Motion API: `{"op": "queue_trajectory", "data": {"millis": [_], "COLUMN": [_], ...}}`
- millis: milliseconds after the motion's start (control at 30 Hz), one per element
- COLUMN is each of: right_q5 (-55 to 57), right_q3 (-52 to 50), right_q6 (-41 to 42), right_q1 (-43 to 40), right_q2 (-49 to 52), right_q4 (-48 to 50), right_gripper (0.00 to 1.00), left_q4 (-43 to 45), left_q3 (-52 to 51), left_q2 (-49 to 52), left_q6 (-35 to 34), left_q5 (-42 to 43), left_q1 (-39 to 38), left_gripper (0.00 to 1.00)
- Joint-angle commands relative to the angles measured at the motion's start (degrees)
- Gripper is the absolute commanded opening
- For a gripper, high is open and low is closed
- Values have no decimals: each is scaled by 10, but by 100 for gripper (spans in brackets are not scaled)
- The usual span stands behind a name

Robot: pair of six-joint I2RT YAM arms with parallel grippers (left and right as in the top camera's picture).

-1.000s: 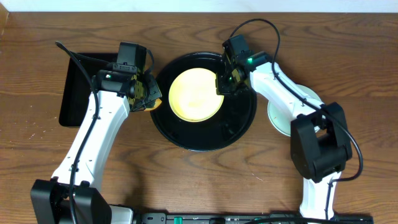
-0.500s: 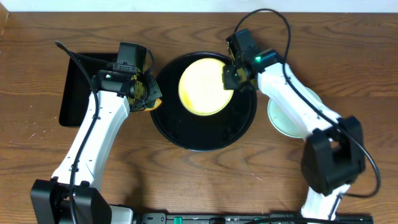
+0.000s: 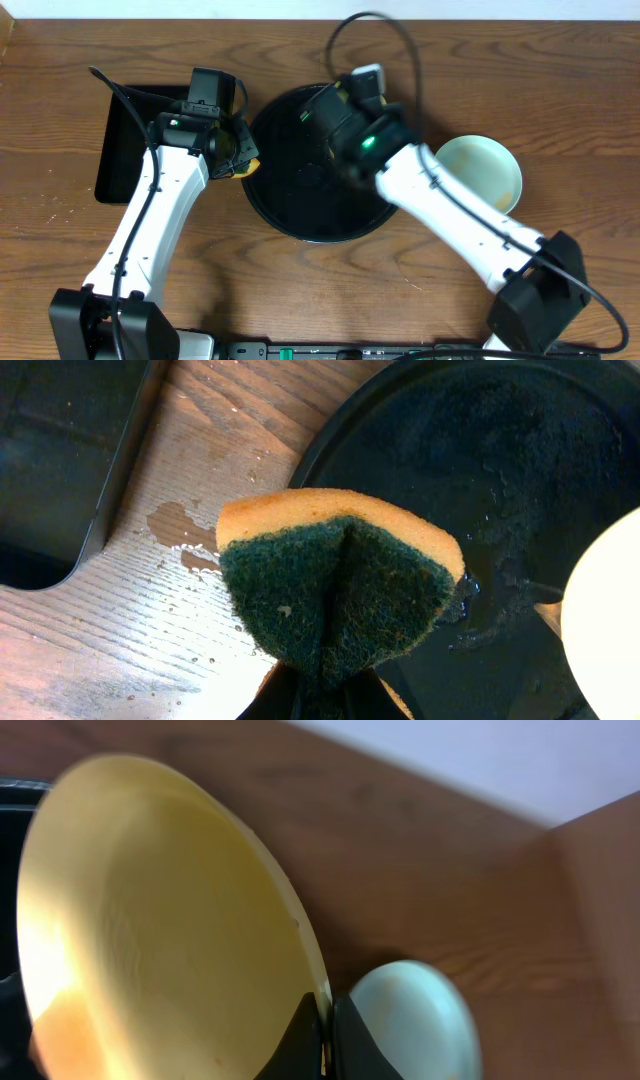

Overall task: Clean dirty plates on tray and stack at the side
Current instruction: 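Drag the yellow plate toward the tray's right edge with the right gripper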

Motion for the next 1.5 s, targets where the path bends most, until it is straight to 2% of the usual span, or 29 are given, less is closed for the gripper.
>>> {"op": "queue_trajectory", "data": {"millis": [0, 133, 467, 633, 733, 867, 1300, 1467], "right_q5": [194, 229, 231, 192, 116, -38, -462, -560], "right_q3": [-21, -35, -37, -37, -37, -37, -38, -50], "right_q6": [35, 36, 36, 36, 36, 36, -2, -7], "right_q1": [33, 49, 49, 48, 40, 11, -140, -173], "right_q2": [-6, -6, -6, -6, -6, -6, -6, -6], "right_q4": [4, 6, 6, 12, 16, 19, 20, 10], "right_gripper": [1, 1, 1, 1, 1, 1, 1, 1], "left_q4": [0, 0, 0, 1, 1, 0, 1, 1], "left_q3": [-4, -4, -4, -4, -4, -4, -4, -4], "left_q2": [-1, -1, -1, -1, -1, -1, -1, -1], "left_q6": [6, 6, 5, 6, 6, 6, 6, 6], "left_q5": [-8, -8, -8, -8, -8, -8, -8, -8], "left_q1": [3, 3, 3, 3, 3, 3, 3, 3], "left_gripper": [9, 9, 9, 9, 9, 9, 9, 9]}}
